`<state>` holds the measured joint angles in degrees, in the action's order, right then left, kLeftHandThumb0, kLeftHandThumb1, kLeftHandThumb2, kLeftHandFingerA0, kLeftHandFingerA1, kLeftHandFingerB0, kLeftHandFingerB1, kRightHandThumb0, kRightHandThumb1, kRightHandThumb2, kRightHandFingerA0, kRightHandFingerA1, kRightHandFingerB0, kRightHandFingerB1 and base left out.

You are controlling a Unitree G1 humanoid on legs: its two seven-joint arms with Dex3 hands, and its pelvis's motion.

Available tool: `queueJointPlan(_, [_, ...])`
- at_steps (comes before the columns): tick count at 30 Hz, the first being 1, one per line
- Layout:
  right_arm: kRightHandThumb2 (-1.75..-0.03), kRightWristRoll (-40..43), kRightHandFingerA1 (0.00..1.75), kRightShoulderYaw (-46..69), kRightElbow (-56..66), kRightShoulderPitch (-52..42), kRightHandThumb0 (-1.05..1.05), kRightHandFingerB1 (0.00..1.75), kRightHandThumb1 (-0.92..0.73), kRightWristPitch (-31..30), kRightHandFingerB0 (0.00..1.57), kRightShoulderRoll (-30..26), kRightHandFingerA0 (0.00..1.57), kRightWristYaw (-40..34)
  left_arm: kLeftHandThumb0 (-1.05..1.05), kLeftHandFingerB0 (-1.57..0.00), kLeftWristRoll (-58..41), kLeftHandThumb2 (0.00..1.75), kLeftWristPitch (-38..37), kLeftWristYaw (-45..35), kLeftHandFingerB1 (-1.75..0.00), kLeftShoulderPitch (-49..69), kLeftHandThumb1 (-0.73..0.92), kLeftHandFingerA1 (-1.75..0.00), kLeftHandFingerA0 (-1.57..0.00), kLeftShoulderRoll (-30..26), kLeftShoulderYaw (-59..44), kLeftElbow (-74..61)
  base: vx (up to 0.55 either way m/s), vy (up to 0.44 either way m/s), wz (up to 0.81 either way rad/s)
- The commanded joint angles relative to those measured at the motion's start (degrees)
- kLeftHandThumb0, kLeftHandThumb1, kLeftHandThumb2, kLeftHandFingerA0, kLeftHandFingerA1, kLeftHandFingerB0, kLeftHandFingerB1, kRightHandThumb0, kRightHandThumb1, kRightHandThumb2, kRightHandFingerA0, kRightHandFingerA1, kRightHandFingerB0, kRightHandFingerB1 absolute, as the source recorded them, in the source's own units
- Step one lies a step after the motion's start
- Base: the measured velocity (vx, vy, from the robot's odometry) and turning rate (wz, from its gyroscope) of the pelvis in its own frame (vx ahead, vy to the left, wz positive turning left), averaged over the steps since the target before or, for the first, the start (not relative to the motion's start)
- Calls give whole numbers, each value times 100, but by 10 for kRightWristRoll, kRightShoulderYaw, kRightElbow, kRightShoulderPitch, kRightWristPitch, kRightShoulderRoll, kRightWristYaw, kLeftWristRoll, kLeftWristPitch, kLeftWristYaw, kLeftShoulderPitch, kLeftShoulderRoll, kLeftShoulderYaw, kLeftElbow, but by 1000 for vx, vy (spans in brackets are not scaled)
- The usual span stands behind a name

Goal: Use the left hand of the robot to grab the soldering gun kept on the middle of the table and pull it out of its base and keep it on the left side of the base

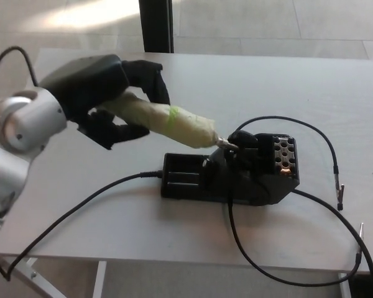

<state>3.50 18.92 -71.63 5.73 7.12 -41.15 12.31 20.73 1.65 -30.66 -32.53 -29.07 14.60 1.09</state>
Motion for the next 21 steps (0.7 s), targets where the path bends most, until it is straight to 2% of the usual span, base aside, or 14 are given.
queueJointPlan(1, [-121,1,99,-1,-3,7,-105,120,-33,4,61,-15,127,2,-24,-65,-24,87,-17,-55,-167,-70,66,-175,-88,-52,-28,23,0,0,0])
queueJointPlan(3, [-121,1,99,-1,-4,9,-105,120,-33,3,61,-16,127,1,-24,-65,-25,87,-27,-54,-167,-78,66,-175,-88,-55,-27,30,0,0,0])
queueJointPlan(4, [-103,0,92,-1,-4,9,-105,134,-41,5,56,-16,131,0,-25,-71,-27,86,-33,-59,-152,-110,69,-174,-84,-63,-32,43,0,0,0])
queueJointPlan(7, [-121,3,96,1,-2,8,-105,121,-32,4,63,-16,132,0,-26,-70,-34,79,-21,-67,-154,-131,72,-174,-86,-66,-36,46,0,0,0])
queueJointPlan(8, [-104,3,91,1,-2,9,-105,133,-41,2,54,-16,133,1,-27,-69,-36,84,-15,-72,-154,-138,69,-169,-88,-69,-38,42,0,0,0])
queueJointPlan(9, [-123,7,96,6,-3,10,-105,120,-34,-2,63,-15,132,0,-27,-70,-38,85,-5,-74,-155,-139,67,-168,-90,-68,-41,37,0,0,0])
queueJointPlan(10, [-124,7,95,5,-5,12,-105,119,-35,-2,63,-15,129,-2,-28,-70,-40,84,-13,-67,-155,-133,68,-167,-91,-68,-47,37,0,0,0])
queueJointPlan(12, [-124,6,96,5,-4,13,-105,119,-35,-2,64,-14,131,-3,-30,-68,-36,81,-2,-61,-156,-110,71,-172,-92,-68,-54,15,0,0,0])
queueJointPlan(13, [-105,3,93,2,-3,11,-105,134,-40,3,59,-15,131,0,-26,-74,-47,82,-10,-57,-143,-84,68,-170,-88,-67,-61,11,0,0,0])
queueJointPlan(14, [-104,2,93,1,-4,11,-105,133,-40,5,60,-16,131,2,-22,-69,-52,82,-8,-55,-158,-61,64,-175,-88,-64,-64,6,0,0,0])
queueJointPlan(15, [-116,0,95,-1,-4,11,-105,123,-32,6,64,-16,130,2,-19,-72,-53,88,-10,-50,-156,-45,60,-174,-91,-61,-66,4,0,0,0])
queueJointPlan(19, [-105,-1,91,-4,-4,17,-105,133,-41,5,60,-16,133,-2,-16,-79,-52,94,-15,-25,-141,44,59,-161,-100,-44,-69,-2,0,0,0])
queueJointPlan(20, [-122,1,95,-2,-5,17,-105,119,-34,4,64,-15,131,0,-15,-82,-51,94,-16,-16,-138,71,59,-165,-100,-36,-68,1,0,0,0])
queueJointPlan(21, [-122,2,95,-2,-5,17,-105,119,-34,4,64,-14,131,1,-15,-82,-50,94,-16,-14,-138,79,59,-165,-100,-34,-69,1,0,0,0])
